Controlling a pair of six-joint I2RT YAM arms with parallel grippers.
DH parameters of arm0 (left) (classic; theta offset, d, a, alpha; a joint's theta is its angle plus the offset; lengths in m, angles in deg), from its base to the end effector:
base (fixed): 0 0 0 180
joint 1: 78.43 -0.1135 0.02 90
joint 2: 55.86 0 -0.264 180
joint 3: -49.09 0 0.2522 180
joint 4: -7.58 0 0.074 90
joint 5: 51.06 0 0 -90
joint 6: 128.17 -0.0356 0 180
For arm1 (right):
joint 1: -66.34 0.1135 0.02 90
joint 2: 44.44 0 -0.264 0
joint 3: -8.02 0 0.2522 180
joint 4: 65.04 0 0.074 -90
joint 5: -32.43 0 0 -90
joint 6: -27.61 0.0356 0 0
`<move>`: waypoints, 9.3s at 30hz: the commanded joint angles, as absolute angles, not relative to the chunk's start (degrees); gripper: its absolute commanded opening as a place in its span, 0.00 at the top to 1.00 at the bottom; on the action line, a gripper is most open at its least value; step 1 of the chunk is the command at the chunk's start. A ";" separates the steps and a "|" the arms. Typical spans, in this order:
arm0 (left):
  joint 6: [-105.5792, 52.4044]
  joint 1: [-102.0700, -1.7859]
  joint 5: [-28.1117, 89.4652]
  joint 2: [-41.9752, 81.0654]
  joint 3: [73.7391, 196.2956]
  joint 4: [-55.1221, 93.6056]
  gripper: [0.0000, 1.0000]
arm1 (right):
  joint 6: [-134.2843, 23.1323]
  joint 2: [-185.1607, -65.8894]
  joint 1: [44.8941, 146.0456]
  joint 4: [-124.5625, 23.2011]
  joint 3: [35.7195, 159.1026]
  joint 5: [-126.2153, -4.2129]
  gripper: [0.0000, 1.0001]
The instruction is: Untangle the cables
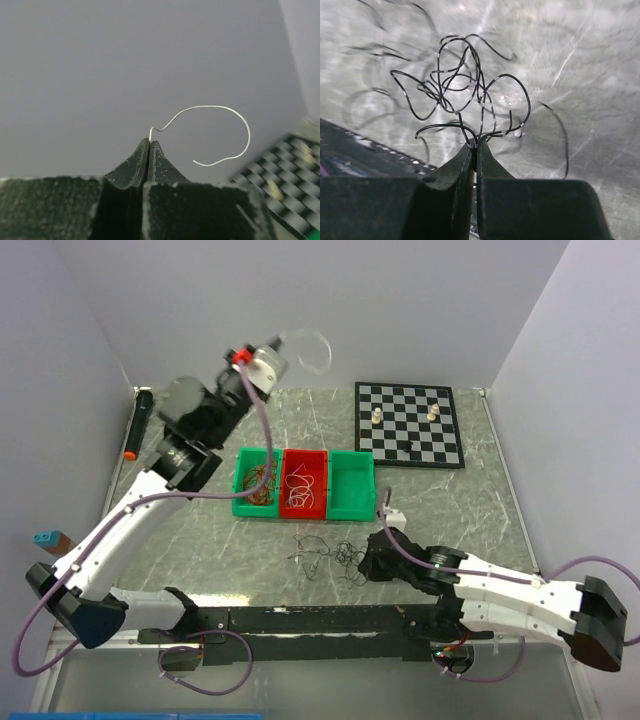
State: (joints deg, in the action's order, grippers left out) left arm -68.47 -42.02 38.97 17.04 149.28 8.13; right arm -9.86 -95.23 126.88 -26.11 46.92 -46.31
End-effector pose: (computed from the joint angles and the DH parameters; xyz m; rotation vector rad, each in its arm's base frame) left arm 0.2128 -0.1569 0.5308 0.6069 0.9229 -0.0953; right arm 0.0890 0.1435 0.1817 -0.0884 2.5382 0.6156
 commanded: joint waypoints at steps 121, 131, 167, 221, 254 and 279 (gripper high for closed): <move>-77.10 -26.75 11.26 27.45 117.07 38.49 0.18 | -8.08 -85.67 123.12 -23.41 43.14 -47.11 1.00; -75.09 -22.71 9.94 33.96 117.87 28.21 0.16 | -8.69 -84.79 123.12 -24.55 43.05 -47.02 1.00; -72.97 -23.93 22.24 24.48 113.56 30.56 0.99 | -10.71 -81.62 122.07 -16.48 48.49 -41.06 1.00; -89.25 -25.17 58.82 7.87 160.25 10.61 0.98 | -9.12 -92.53 120.75 -15.32 52.27 -43.34 0.86; -75.52 -25.08 46.50 16.46 134.57 5.27 0.99 | -10.01 -76.71 120.66 -8.74 57.02 -30.95 0.69; -76.48 -27.71 50.19 28.08 141.24 -6.33 0.99 | -9.74 -72.39 117.93 -9.26 54.21 -31.91 0.66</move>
